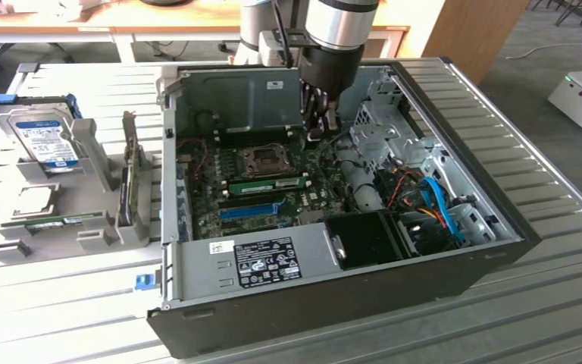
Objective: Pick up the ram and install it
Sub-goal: 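Press down the ram until it locks into place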
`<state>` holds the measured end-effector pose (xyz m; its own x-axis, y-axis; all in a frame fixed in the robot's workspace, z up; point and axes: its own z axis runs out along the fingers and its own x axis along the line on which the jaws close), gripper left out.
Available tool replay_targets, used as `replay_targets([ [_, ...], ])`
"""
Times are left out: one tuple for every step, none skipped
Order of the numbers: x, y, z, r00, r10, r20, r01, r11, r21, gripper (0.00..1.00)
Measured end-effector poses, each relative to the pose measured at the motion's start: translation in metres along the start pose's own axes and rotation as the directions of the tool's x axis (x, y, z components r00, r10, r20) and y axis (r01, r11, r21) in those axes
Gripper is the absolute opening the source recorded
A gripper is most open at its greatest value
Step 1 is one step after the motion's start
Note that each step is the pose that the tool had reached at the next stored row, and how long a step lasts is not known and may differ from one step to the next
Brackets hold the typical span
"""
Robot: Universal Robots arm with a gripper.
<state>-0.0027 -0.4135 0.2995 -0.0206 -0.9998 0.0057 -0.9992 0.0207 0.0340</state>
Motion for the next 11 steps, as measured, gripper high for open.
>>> replay_targets([
  [0.0, 0.0, 0.0007, 1.0, 0.0, 0.0, 0.0, 1.0, 0.0, 0.11],
  [0.0, -0.0001, 0.0014, 1.0, 0.0, 0.0, 0.0, 1.0, 0.0, 0.11],
  [0.0, -0.0001, 0.0021, 1.0, 0.0, -0.0001, 0.0, 1.0, 0.0, 0.11],
  [0.0, -0.0001, 0.0029, 1.0, 0.0, 0.0, 0.0, 1.0, 0.0, 0.11],
  [0.0, -0.0001, 0.0036, 1.0, 0.0, 0.0, 0.0, 1.0, 0.0, 0.11],
  [0.0, -0.0001, 0.0043, 1.0, 0.0, 0.0, 0.0, 1.0, -0.0001, 0.11],
  [0.0, -0.0002, 0.005, 1.0, 0.0, -0.0001, 0.0, 1.0, 0.0, 0.11],
  [0.0, -0.0002, 0.0057, 1.0, 0.0, 0.0, 0.0, 1.0, -0.0001, 0.11],
  [0.0, -0.0002, 0.0065, 1.0, 0.0, -0.0001, 0.0, 1.0, -0.0001, 0.11],
  [0.0, -0.0002, 0.0073, 1.0, 0.0, 0.0, 0.0, 1.0, 0.0, 0.11],
  [0.0, -0.0003, 0.0082, 1.0, 0.0, 0.0, 0.0, 1.0, 0.0, 0.11],
])
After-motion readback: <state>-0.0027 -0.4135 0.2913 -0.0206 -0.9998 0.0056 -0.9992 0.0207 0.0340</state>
